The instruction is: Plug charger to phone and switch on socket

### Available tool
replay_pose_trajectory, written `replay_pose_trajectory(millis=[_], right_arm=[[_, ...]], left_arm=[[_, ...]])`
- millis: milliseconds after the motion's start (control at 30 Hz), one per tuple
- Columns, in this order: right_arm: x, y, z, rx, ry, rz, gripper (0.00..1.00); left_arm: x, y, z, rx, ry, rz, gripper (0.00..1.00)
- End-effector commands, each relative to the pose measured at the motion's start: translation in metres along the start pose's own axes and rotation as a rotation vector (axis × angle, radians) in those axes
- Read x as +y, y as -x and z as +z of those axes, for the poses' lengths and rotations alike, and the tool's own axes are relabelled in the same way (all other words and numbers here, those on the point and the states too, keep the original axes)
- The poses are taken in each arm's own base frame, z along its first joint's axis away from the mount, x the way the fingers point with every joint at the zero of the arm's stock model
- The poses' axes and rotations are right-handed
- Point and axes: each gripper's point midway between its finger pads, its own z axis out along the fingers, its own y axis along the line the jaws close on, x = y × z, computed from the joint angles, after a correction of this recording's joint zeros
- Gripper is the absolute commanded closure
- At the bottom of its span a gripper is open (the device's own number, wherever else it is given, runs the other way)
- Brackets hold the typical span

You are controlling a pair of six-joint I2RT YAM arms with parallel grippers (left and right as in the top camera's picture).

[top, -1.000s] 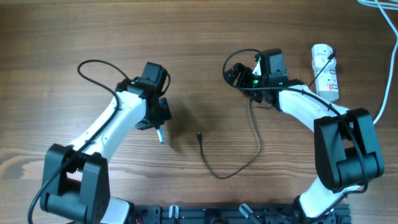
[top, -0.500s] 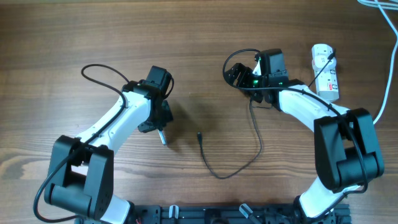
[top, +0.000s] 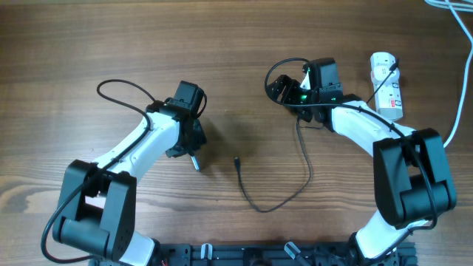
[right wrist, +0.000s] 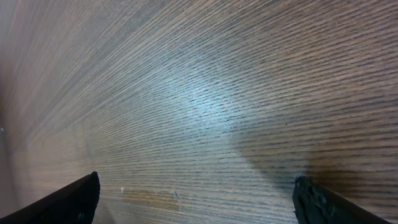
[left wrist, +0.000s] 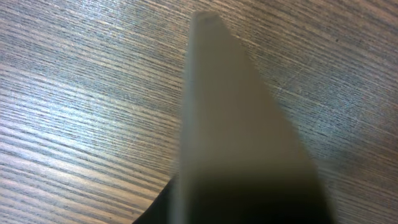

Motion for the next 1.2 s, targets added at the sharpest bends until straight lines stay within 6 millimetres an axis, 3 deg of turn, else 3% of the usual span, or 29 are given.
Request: replay_pose_trajectory(millis=[0,333,433,633,833,933,1000,1100,1167], right_arm=[[-0.005,0.003,0.002,-0.012,-0.019,-0.015,0.01],[-0.005,0.002,0.002,-0.011,-0.019,-0.015,0.00],[-0.005,0.003,0.002,-0.012,-0.019,-0.015,0.00],[-0.005,0.003,0.002,-0.012,-0.019,-0.015,0.00],[-0.005,0.002,0.002,-0.011,-0.019,-0.015,0.00],[-0.005,0.002,0.002,-0.011,-0.019,-0.015,0.00],[-0.005,0.003,0.002,-0.012,-0.019,-0.015,0.00],[-0.005,0.002,0.002,-0.011,-0.019,-0.015,0.00],[-0.005,0.003,0.002,-0.012,-0.019,-0.015,0.00]], left_arm=[[0.005,-0.003,0.007,0.005,0.028,-0.004,0.83],[0.007,-0.005,0.014,-0.001,0.031,-0.004,0.82],[0.007,-0.004,0.014,-0.005,0.028,-0.005,0.68],[0.006,-0.003,0.014,-0.009,0.023,-0.006,0.89],[0.005,-0.002,0.014,-0.012,0.020,-0.007,0.86],[0.003,-0.002,0.014,-0.009,0.012,-0.007,0.96],[0.002,-0.004,0.014,-0.001,0.004,-0.006,0.96],[-0.011,-0.009,0.008,0.037,-0.073,0.012,0.96],[-0.028,-0.009,-0.006,0.057,-0.209,0.040,0.96]])
